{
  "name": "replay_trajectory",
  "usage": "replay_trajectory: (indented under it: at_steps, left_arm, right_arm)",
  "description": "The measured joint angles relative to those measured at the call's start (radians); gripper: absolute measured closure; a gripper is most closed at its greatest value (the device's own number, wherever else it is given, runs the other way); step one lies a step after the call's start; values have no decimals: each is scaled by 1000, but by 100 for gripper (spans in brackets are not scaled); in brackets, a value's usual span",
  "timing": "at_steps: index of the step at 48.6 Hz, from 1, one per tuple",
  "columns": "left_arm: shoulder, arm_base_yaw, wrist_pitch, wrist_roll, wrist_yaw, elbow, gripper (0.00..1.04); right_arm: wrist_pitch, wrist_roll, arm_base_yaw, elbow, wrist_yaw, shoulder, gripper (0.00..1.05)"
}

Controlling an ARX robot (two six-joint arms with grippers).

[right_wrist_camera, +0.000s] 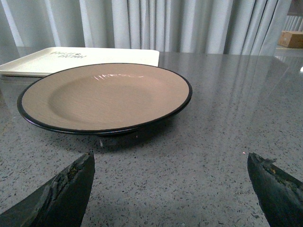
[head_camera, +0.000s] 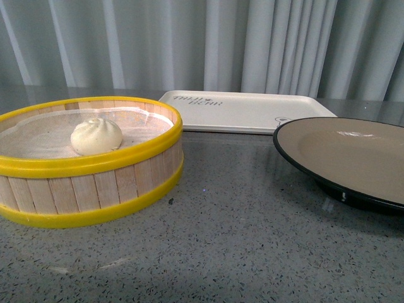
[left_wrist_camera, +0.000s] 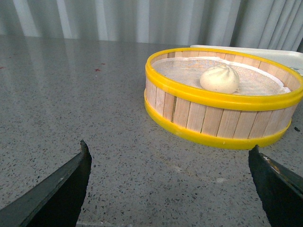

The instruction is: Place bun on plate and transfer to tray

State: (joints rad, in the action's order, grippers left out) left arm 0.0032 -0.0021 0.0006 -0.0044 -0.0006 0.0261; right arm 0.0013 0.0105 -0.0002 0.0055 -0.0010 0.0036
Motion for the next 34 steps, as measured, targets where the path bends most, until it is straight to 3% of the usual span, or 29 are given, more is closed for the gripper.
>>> replay_trajectory:
  at_steps: [34]
  left_arm:
    - [0, 0, 0, 0, 0, 0, 7]
  right_arm:
    - [0, 0, 0, 0, 0, 0, 8]
